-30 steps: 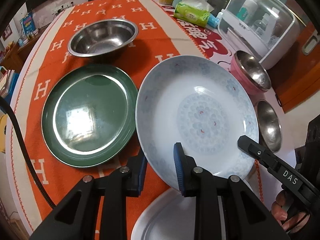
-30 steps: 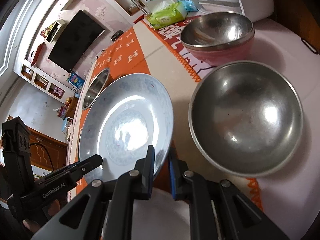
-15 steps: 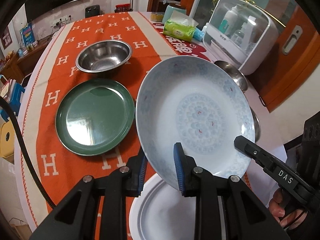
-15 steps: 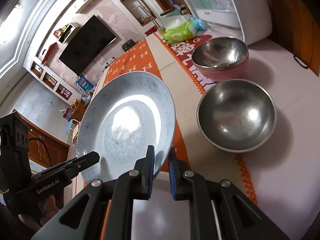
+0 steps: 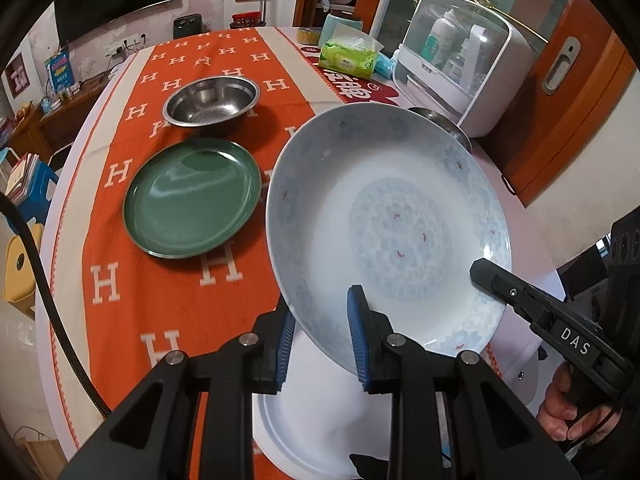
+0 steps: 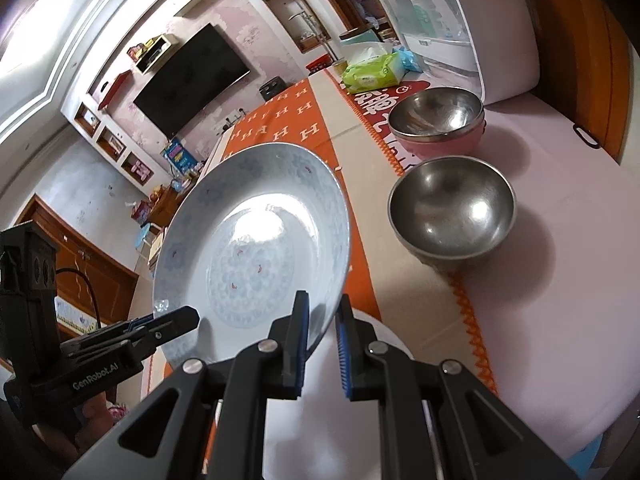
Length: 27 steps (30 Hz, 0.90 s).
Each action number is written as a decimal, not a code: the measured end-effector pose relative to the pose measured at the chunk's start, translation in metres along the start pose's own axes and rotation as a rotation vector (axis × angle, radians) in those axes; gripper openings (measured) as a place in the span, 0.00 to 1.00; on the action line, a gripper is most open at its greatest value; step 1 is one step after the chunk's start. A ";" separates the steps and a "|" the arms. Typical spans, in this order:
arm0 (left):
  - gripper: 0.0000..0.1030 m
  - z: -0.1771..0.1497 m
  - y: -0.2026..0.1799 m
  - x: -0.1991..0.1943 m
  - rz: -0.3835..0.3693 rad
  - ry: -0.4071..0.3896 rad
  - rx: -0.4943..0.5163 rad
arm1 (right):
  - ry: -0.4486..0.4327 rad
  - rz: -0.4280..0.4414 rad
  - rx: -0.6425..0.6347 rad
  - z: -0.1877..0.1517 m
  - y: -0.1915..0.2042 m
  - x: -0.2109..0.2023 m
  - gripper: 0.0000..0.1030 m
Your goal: Organize plates and bowls
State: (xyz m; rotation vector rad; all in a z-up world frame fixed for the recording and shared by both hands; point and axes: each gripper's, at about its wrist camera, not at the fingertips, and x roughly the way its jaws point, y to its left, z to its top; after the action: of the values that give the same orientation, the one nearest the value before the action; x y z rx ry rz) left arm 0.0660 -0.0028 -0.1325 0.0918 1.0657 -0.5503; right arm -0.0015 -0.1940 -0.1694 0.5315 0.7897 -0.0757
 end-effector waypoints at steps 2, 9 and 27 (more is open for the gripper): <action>0.24 -0.006 -0.003 -0.002 0.003 0.005 -0.005 | 0.006 0.006 -0.011 -0.002 -0.001 -0.003 0.12; 0.24 -0.023 -0.010 -0.003 0.019 0.026 -0.036 | 0.059 0.010 -0.060 -0.011 -0.004 -0.007 0.12; 0.24 -0.067 -0.016 0.014 0.066 0.135 -0.159 | 0.275 0.035 -0.099 -0.034 -0.028 0.015 0.12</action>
State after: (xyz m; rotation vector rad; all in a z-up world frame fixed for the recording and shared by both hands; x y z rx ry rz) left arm 0.0094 0.0008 -0.1745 0.0241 1.2306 -0.4026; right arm -0.0207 -0.2004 -0.2112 0.4666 1.0467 0.0701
